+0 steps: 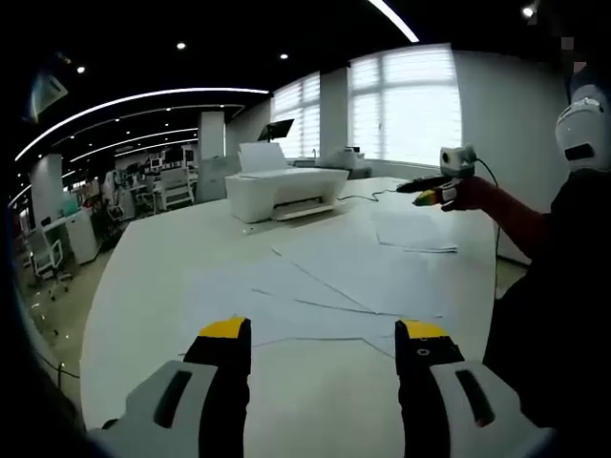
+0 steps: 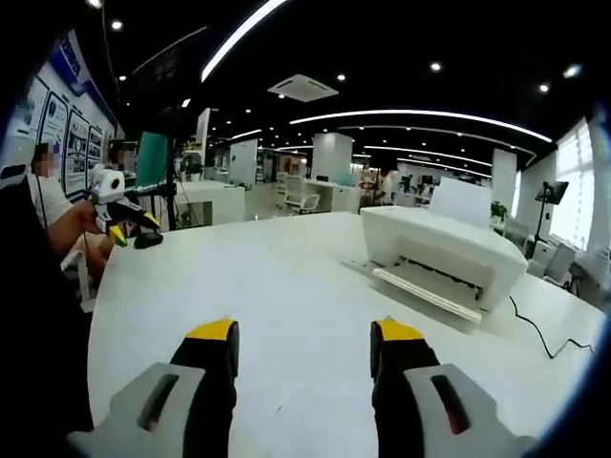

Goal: Organize the stack of printing papers by aligning and flattening the scattered papers on the table

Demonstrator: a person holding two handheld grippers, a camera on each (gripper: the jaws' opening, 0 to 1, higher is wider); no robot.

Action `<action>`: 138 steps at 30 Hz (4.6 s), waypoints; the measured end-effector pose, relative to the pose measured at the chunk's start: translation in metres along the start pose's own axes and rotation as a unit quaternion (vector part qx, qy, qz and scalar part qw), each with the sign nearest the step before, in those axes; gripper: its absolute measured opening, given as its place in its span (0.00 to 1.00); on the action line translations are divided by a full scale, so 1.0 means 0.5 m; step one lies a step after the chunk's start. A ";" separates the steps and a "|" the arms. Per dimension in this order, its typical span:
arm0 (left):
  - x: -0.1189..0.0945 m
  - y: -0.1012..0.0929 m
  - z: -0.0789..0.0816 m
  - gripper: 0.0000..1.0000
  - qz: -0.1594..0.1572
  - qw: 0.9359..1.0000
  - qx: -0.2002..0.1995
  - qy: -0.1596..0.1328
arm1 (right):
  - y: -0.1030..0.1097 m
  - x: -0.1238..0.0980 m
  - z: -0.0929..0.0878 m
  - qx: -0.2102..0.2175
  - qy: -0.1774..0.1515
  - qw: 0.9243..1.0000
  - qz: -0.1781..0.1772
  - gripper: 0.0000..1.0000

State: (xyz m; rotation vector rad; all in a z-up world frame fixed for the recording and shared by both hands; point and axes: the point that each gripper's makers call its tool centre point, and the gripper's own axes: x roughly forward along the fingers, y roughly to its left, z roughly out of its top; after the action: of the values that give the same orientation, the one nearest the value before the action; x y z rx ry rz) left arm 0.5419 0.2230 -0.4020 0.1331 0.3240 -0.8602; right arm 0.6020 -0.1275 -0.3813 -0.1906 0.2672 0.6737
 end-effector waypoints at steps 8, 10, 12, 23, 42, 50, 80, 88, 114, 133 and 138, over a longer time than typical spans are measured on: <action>-0.005 0.004 -0.001 0.65 0.003 1.000 0.000 -0.002 | -0.004 0.020 0.011 -0.004 0.000 1.000 0.004 0.54; -0.006 0.005 -0.001 0.65 0.003 1.000 -0.001 -0.003 | -0.005 0.025 0.014 -0.005 0.000 1.000 0.005 0.54; -0.007 0.005 -0.001 0.65 0.003 1.000 -0.001 -0.004 | -0.007 0.029 0.016 -0.004 -0.001 1.000 0.006 0.54; -0.004 0.009 -0.010 0.65 0.003 1.000 -0.006 0.000 | -0.017 0.059 0.013 0.002 0.000 1.000 0.011 0.56; 0.013 0.006 -0.019 0.65 -0.002 1.000 -0.020 0.007 | -0.041 0.097 -0.010 0.023 0.007 1.000 0.018 0.57; 0.037 0.007 -0.035 0.67 0.006 0.999 -0.041 0.015 | -0.050 0.110 -0.025 0.034 0.014 0.999 0.017 0.58; 0.085 -0.007 -0.062 0.67 -0.011 0.997 -0.064 0.039 | -0.087 0.167 -0.069 0.068 0.028 0.997 0.017 0.57; 0.088 -0.006 -0.058 0.67 -0.013 0.997 -0.063 0.039 | -0.106 0.191 -0.083 0.078 0.034 0.996 0.016 0.57; 0.079 -0.003 -0.068 0.67 -0.011 0.997 -0.069 0.039 | -0.120 0.265 -0.110 0.088 0.064 0.994 0.010 0.59; 0.069 -0.003 -0.072 0.67 -0.011 0.997 -0.070 0.036 | -0.120 0.304 -0.124 0.097 0.067 0.993 -0.008 0.68; 0.066 -0.002 -0.073 0.67 -0.010 0.997 -0.071 0.036 | -0.114 0.314 -0.124 0.097 0.066 0.993 -0.011 0.71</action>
State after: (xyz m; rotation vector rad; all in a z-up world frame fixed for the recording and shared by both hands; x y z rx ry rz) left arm 0.5528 0.2073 -0.4476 0.0290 0.4533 -0.8499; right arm 0.7446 -0.0951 -0.4830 -0.0509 0.4549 0.6105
